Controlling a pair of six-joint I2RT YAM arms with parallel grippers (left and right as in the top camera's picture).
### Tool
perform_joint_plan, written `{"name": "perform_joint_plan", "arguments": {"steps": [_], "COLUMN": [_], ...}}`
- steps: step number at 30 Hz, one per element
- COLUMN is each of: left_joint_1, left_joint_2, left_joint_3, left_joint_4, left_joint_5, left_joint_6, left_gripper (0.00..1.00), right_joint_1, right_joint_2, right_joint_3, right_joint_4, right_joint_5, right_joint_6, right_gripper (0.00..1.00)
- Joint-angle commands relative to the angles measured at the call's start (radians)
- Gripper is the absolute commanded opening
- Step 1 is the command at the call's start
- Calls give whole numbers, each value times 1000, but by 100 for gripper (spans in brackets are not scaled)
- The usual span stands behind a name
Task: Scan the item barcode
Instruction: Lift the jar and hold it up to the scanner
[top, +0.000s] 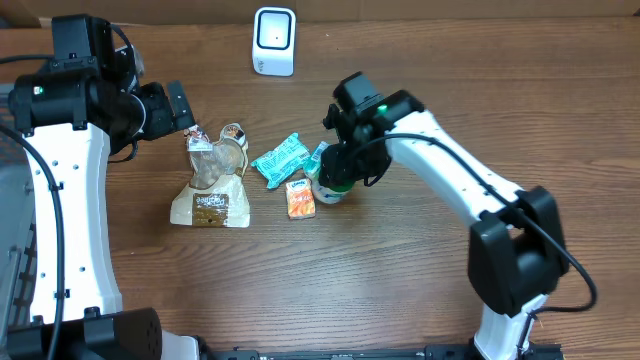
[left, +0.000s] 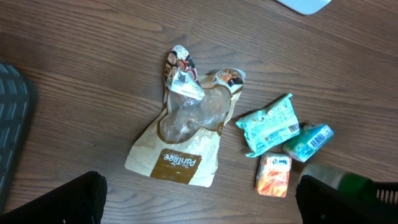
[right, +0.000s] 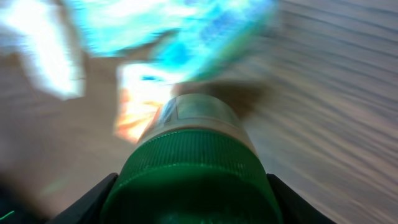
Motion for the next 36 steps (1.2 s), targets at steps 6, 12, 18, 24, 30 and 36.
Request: {"name": "perform_joint_plan", "arguments": {"steps": [6,12,18,24,30,36], "left_joint_1": [3,3,3,3,3,3], "left_joint_2": [-15,-15,-15,-15,-15,-15], "left_joint_3": [7,7,7,7,7,7], "left_joint_4": [2,1,1,2,2,1], "left_joint_5": [7,7,7,7,7,7], "left_joint_6": [7,7,7,7,7,7], "left_gripper": [100,100,100,100,100,100], "right_joint_1": [-249,-335,-269,-79,63,112], "right_joint_2": [-146,-146,-146,-130,-62,142], "right_joint_3": [48,48,48,251,417,417], "right_joint_4": [-3,-1,137,191,296,678], "right_joint_5": [-846,-894,-573,-79,430,771], "right_joint_6": [-262,-261,-14,168,3,-314], "right_gripper": [27,25,20,9,12,9]}}
